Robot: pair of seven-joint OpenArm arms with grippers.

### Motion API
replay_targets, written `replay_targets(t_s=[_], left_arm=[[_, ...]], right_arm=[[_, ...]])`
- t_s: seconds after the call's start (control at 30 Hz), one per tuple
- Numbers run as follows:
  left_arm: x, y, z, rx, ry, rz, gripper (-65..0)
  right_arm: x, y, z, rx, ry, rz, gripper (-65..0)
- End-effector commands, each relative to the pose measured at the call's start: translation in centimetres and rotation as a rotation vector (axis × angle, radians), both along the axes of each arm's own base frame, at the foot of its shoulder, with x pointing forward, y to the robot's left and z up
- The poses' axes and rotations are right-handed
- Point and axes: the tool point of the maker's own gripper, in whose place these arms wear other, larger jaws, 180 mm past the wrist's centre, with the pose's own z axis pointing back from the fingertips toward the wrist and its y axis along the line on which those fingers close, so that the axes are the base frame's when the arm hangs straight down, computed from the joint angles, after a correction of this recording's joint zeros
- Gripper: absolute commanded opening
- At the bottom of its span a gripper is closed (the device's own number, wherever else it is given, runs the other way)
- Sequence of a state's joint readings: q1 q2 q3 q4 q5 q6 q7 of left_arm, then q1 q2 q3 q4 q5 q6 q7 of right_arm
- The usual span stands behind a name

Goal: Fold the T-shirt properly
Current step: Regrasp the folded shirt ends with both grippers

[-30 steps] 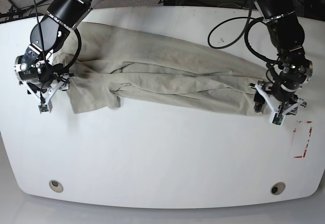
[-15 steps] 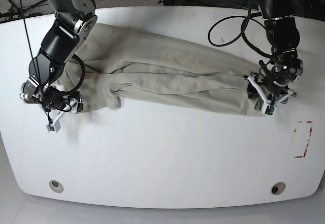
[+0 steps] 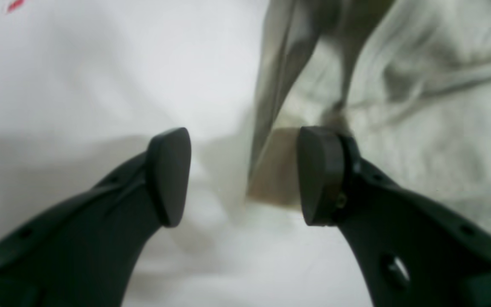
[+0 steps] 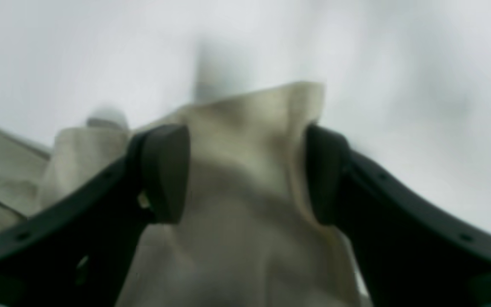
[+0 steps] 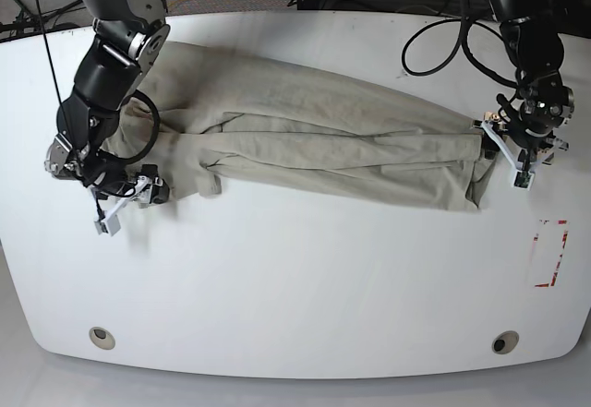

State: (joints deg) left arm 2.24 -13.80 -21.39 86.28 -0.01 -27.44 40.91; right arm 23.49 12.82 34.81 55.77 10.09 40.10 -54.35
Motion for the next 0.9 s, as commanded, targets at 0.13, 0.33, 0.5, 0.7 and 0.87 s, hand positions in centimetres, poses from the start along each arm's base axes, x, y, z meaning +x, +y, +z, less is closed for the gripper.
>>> replay_targets(t_s=[0.13,0.33,0.5,0.7,0.87], left_arm=[[0.3,0.8,1.2,0.018,-0.034,-0.007,-28.1],[0.0,0.7,1.2,0.023,-0.031,-0.01,-28.1],[0.6,0.0,4.4,0.066,-0.114,-0.045,-28.1],[1.2,-1.5,8.1,0.11,-0.211,-0.094,-28.1],[1.5,-1.6,8.5,0.11,-0.223,-0.094,-28.1]], right_arm=[[-0.2,0.8,-0.1,-0.021,0.01,0.03,-37.4],[0.3,0.3,1.0,-0.044,-0.022,0.026,-65.0],[1.1,-1.0,3.9,-0.12,-0.097,0.022,-65.0],[-1.7,-3.2,7.5,-0.309,-0.068,0.04,-65.0],[-5.1,-3.0,8.8,-0.419,-0.028,0.053,-65.0]])
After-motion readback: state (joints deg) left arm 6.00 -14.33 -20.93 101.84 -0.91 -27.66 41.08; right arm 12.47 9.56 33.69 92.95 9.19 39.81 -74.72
